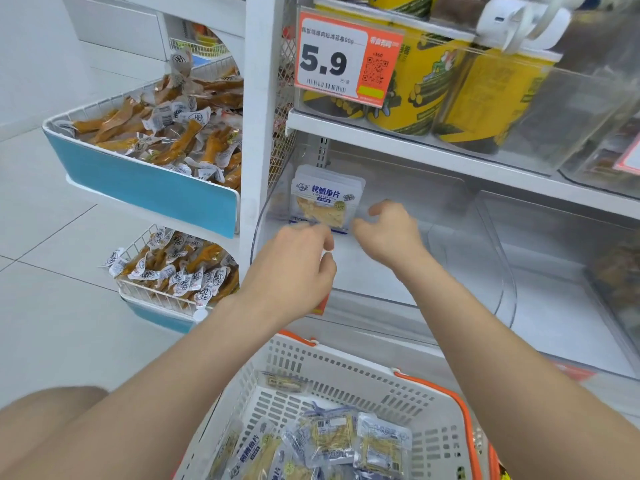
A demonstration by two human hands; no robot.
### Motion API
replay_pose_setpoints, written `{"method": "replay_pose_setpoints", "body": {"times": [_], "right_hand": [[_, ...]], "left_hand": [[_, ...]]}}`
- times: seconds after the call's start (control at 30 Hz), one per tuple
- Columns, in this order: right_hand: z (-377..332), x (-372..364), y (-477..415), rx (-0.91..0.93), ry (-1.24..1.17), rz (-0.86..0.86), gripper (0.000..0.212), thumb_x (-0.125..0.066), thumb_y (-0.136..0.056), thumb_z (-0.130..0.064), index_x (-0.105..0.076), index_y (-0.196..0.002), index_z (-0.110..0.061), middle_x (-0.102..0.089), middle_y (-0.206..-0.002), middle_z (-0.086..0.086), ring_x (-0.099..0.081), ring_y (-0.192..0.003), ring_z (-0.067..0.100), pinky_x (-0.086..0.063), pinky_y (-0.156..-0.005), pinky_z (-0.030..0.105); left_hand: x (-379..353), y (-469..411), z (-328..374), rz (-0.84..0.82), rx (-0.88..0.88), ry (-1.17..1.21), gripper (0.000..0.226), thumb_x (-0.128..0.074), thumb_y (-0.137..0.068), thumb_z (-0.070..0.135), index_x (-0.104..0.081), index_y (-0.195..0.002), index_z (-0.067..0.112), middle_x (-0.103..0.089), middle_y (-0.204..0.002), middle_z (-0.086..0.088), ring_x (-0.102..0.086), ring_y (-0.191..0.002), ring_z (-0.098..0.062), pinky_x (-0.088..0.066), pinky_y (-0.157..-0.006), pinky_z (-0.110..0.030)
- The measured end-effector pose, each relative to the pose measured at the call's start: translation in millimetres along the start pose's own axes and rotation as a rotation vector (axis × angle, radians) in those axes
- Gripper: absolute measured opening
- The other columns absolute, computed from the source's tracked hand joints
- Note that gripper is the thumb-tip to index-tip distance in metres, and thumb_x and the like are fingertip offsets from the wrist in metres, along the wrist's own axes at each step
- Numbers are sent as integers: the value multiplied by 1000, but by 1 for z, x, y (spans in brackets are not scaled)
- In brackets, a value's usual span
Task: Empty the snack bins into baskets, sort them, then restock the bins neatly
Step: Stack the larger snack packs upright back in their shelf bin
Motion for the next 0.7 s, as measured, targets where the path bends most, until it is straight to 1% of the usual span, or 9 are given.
{"method": "replay_pose_setpoints", "body": {"times": [0.1,0.2,0.33,0.4,0.5,0.57,0.6,0.63,0.7], "right_hand": [[-21,53,97,331,-189,192,21,-61,-94,-17,-68,-113,-23,-70,-90,-13,-65,-84,5,-49,-78,21],[-9,67,171,490,-235,224,16,-62,-91,-9,-70,-95,-22,-68,-76,-14,-64,-75,7,-43,-66,12],[84,0,193,282,-15,-37,17,-58,-86,-17,-70,-92,-27,-67,-67,-10,-62,-63,9,-54,-67,30],[142,-43,196,155,158,-220,22,-55,-88,-17,-73,-99,-23,-68,-74,-8,-63,-68,16,-57,-72,34],[222,-87,205,-11,286,-407,24,-53,-90,-8,-74,-101,-10,-71,-90,8,-68,-87,29,-57,-77,37],[269,-102,212,-150,301,-427,14,-53,-88,-2,-62,-80,-7,-61,-79,10,-59,-74,27,-49,-61,34],[290,-109,217,-232,294,-423,23,-53,-89,-1,-48,-69,-10,-49,-70,7,-48,-63,23,-38,-51,32],[311,-119,223,-304,279,-430,33,-53,-91,-1,-36,-67,-14,-38,-67,5,-38,-57,19,-27,-47,32],[344,-148,237,-417,238,-474,28,-54,-96,-2,-36,-76,-12,-36,-71,3,-35,-58,17,-23,-48,31]], "left_hand": [[33,29,35,148,-118,86,5,-60,-91,30,-57,-94,29,-52,-76,13,-55,-78,-13,-46,-64,-36],[1,64,44,-92,-107,62,11,-55,-83,43,-52,-84,33,-56,-62,10,-55,-65,-8,-48,-57,-33],[-118,122,36,-790,-150,-126,8,-57,-92,36,-60,-85,32,-57,-77,14,-58,-81,-15,-56,-80,-38],[-172,155,18,-1011,-116,-149,11,-56,-97,32,-66,-95,27,-64,-92,12,-62,-90,-17,-56,-90,-41],[-227,184,-7,-1061,-51,-174,21,-52,-101,30,-71,-109,24,-68,-117,4,-64,-103,-21,-54,-96,-45],[-256,200,-23,-1068,-10,-186,25,-51,-104,28,-68,-121,22,-64,-128,2,-61,-112,-22,-51,-99,-41],[-271,209,-33,-1079,28,-183,25,-51,-105,28,-66,-125,22,-62,-130,0,-60,-114,-23,-51,-99,-40],[-286,217,-42,-1084,64,-177,26,-50,-105,27,-64,-126,22,-61,-132,-1,-59,-115,-23,-50,-99,-40],[-314,233,-60,-1066,151,-158,28,-48,-105,24,-62,-129,22,-60,-136,-4,-59,-115,-24,-51,-99,-40]]}}
Point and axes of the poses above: each hand's wrist, its own y-axis away from the middle knuckle, its own x-axis out of the back of the hand, z = x × y, the point moved 10 cm from there along -y, towards the middle knuckle
